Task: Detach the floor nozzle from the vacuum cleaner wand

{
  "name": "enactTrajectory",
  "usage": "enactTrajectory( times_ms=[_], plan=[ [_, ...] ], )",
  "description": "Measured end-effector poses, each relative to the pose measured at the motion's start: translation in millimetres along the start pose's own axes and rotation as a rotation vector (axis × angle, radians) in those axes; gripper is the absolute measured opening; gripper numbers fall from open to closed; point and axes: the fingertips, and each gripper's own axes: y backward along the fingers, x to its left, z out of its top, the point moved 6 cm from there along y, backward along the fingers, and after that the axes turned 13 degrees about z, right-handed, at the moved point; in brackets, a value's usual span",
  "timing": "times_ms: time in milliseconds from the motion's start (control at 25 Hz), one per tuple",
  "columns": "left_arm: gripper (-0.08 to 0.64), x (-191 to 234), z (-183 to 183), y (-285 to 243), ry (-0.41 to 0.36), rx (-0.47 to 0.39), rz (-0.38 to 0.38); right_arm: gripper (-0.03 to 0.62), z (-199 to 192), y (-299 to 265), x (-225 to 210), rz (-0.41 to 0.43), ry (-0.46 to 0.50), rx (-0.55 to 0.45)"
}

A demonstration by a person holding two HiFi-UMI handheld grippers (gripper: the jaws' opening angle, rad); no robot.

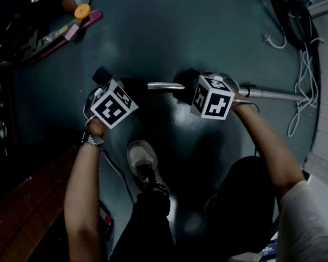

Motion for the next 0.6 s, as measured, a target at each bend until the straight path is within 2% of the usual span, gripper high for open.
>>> enactTrajectory(
  times_ms=[160,440,600],
  plan=[
    [0.238,-6,-1,-1,-0.015,-0.048,0.091,0.163,0,2,1,0.013,-0.002,0.008],
    [0.241,-14,9,-5,-0.126,-0.028,0.202,0.163,2,5,3,0.015,-0.005,0.003],
    [0.236,-16,8,-5,-0.135,-0.027,0.201,0.163,2,5,5,0.014,0.009,0.0]
  ],
)
